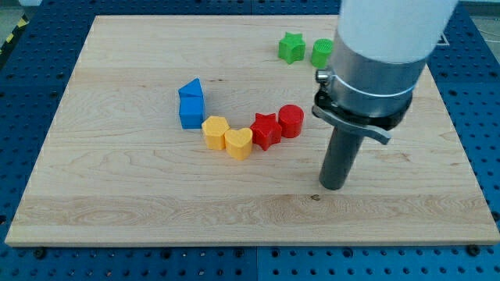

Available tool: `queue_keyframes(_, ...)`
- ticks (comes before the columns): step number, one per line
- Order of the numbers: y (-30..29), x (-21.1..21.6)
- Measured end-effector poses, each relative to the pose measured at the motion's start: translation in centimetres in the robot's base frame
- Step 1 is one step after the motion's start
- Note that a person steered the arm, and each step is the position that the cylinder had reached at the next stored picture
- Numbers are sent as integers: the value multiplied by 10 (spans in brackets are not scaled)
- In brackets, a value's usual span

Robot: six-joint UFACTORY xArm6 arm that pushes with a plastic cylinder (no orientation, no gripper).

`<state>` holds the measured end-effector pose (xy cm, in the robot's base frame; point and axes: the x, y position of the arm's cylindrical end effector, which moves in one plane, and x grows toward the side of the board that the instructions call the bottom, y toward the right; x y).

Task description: Slide red circle to the top of the red star

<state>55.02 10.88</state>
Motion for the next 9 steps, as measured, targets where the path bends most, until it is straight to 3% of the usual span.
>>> queue_keyframes(5, 5, -9)
queue_keyframes(9, -28, -84)
